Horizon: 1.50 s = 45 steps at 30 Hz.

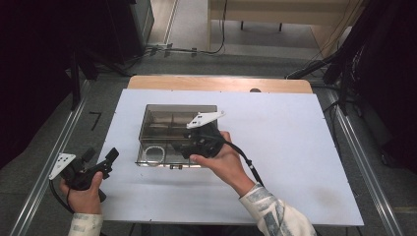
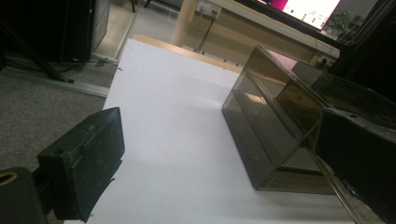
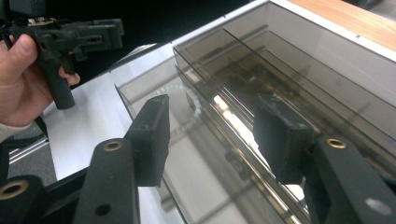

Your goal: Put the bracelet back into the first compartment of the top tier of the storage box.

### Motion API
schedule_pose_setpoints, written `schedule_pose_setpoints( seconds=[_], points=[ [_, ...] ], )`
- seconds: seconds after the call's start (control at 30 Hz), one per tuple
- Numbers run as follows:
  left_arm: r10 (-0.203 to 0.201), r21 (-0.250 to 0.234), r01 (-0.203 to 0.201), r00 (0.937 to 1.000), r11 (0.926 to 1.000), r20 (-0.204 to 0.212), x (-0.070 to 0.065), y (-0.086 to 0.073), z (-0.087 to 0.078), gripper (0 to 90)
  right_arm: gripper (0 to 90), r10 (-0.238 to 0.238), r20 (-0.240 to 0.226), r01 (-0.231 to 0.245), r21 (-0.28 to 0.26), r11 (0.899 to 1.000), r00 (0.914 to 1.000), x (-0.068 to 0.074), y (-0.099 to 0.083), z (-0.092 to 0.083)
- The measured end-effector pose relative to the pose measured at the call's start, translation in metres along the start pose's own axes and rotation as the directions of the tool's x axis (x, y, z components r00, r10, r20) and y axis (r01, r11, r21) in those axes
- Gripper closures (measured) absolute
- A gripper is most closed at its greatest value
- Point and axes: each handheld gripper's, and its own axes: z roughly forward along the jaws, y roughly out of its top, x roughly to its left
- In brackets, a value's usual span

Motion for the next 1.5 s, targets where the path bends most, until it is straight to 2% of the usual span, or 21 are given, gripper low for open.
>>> schedule_pose_setpoints(
  seconds=[0.4, 0.9, 1.27, 1.5],
  points=[
    [0.008, 0.006, -0.008, 1.0, 1.0, -0.002, 0.0, -0.001, 0.0, 2.5, 38.5, 0.04, 0.059, -0.039, -0.03, 0.999, 0.9974, -0.019, -0.018, -0.033],
    [0.01, 0.013, -0.01, 1.0, 0.9999, -0.002, -0.002, -0.001, 0.002, 2.5, 34.5, 0.11, 0.142, -0.104, -0.052, 0.993, 0.9837, -0.047, -0.052, -0.071],
    [0.013, 0.018, -0.013, 0.9999, 0.9998, -0.004, -0.002, -0.002, 0.002, 2.5, 31.8, 0.177, 0.208, -0.165, -0.072, 0.984, 0.9621, -0.069, -0.088, -0.096],
    [0.012, 0.019, -0.012, 0.9999, 0.9998, -0.007, -0.002, -0.003, 0.002, 2.5, 26.8, 0.216, 0.267, -0.2, -0.086, 0.976, 0.939, -0.081, -0.111, -0.111]
  ],
)
